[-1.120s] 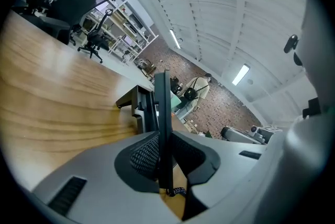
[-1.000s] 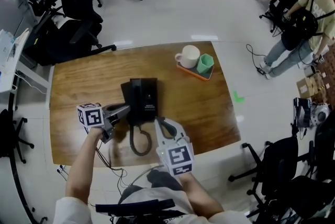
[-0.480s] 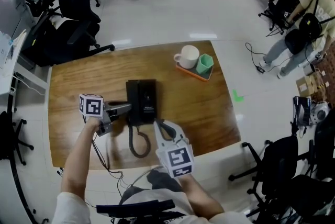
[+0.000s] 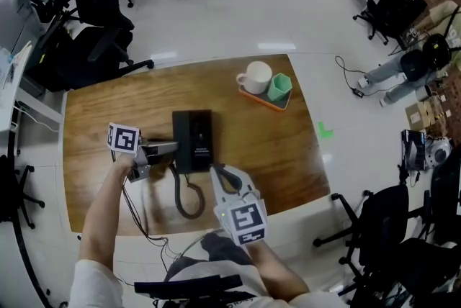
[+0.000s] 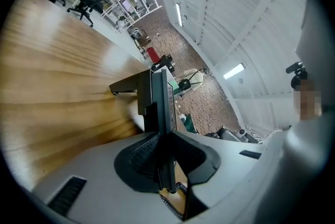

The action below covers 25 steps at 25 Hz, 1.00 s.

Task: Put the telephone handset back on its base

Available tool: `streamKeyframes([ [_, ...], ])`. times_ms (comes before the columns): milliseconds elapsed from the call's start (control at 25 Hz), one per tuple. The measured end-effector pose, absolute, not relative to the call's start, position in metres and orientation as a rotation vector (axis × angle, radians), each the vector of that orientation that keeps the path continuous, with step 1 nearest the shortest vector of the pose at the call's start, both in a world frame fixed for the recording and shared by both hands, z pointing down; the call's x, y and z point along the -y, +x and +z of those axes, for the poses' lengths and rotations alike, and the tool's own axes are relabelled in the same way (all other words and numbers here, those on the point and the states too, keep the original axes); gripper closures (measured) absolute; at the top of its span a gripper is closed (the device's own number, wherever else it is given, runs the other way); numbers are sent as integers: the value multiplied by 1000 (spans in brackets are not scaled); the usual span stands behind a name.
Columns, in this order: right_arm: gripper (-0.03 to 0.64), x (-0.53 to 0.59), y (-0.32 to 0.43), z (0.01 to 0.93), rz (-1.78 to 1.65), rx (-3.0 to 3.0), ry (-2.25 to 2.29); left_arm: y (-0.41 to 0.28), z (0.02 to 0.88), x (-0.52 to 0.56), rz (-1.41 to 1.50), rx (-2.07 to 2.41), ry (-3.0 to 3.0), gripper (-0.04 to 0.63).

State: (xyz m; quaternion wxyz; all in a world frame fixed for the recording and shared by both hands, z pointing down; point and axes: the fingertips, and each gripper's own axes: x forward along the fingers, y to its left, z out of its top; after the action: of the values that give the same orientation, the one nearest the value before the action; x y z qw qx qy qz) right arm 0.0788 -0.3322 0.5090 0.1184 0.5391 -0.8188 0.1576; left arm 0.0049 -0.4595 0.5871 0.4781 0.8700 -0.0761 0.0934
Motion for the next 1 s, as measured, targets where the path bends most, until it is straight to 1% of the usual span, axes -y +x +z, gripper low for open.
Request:
streamKeyframes([
  [360, 612, 334, 75, 512, 462, 2395, 1557, 3, 597, 466, 198, 168, 2069, 531],
  [560, 613, 333, 75, 514, 464, 2392, 1559, 2, 602, 469, 199, 181, 2072, 520],
  [600, 612, 333, 74, 514, 465, 2393, 1557, 2, 602, 469, 194, 186, 2070, 508],
  [680, 612, 332, 72, 515, 465, 2396, 1549, 2, 605, 468, 199, 203, 2059, 448],
  [1000, 612, 330, 70, 514, 465, 2397, 1551, 3, 608, 467, 213, 255, 2025, 448],
])
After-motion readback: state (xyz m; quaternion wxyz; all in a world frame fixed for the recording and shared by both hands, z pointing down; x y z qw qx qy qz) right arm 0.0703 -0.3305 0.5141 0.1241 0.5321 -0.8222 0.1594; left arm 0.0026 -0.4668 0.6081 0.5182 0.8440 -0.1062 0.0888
